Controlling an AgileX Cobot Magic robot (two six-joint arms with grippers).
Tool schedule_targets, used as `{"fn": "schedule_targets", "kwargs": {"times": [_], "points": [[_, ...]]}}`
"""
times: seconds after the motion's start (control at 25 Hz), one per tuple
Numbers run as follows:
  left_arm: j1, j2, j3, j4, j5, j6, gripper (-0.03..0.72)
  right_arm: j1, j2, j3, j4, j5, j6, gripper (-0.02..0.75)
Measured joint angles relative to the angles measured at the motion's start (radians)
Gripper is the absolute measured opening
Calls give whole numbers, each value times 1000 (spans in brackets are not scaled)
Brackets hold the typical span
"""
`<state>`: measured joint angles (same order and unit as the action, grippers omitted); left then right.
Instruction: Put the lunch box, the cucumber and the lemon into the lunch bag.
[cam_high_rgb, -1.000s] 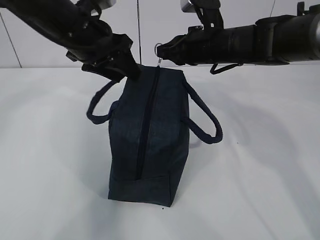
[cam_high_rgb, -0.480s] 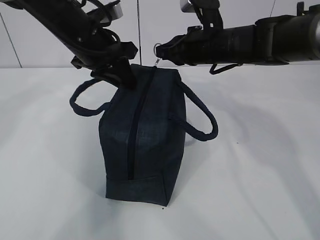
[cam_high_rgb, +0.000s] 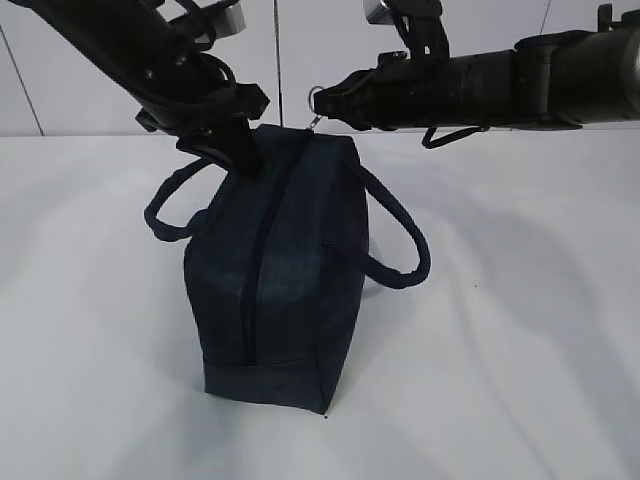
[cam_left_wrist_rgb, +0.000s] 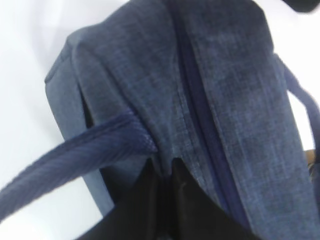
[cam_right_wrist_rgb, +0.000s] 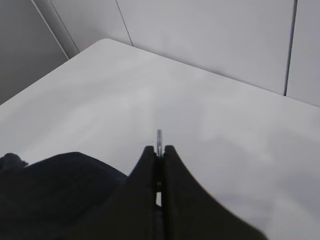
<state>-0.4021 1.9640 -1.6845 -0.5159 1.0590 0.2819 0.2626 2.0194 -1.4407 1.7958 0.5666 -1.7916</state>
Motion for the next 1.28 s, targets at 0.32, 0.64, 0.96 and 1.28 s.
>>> {"fn": "schedule_targets", "kwargs": {"times": [0.32, 0.64, 0.96, 1.28], "points": [[0, -61, -14, 14, 62, 2, -6, -47, 0, -1, -9, 77, 2, 0], [0, -108, -20, 11, 114, 6, -6, -46, 0, -2, -9, 95, 6, 0], [0, -182, -20, -56, 140, 22, -6, -47, 0, -10, -3, 93, 6, 0], [0, -221, -20, -119, 157, 29, -6, -51, 8, -11, 4, 95, 10, 0]]}}
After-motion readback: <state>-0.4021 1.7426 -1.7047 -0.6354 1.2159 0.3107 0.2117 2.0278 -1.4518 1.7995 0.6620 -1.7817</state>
